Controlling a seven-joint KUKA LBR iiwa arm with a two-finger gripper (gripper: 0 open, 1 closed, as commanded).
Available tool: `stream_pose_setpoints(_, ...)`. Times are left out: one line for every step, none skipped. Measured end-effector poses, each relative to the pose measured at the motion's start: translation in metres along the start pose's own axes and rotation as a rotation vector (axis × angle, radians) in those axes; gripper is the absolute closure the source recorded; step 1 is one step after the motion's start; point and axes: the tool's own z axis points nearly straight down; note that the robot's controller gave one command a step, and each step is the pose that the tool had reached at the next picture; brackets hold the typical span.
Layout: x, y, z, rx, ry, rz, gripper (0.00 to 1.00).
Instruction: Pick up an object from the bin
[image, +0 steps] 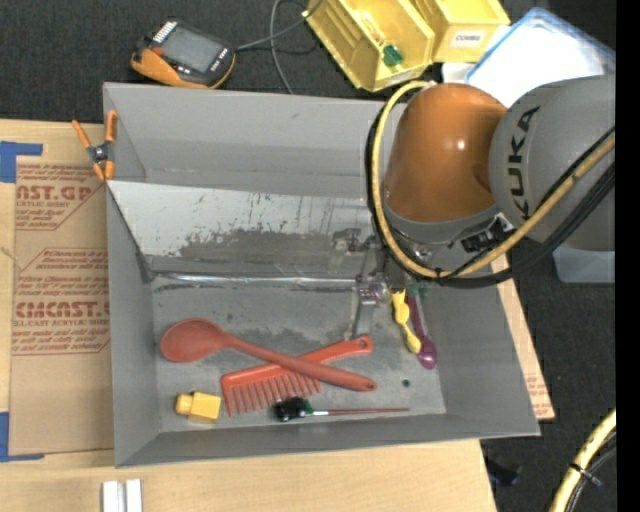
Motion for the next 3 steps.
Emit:
stream_pose_setpoints(-0.001,0.000,-0.005,-0.001,-0.008,0.001,0.00)
stream_pose_setpoints(0.026,-0.012,0.112,0.000,-0.010,-0.121,0.00)
stream_pose_setpoints(0.036,-0.013,0.062,0.000,-0.015,-0.177,0.00)
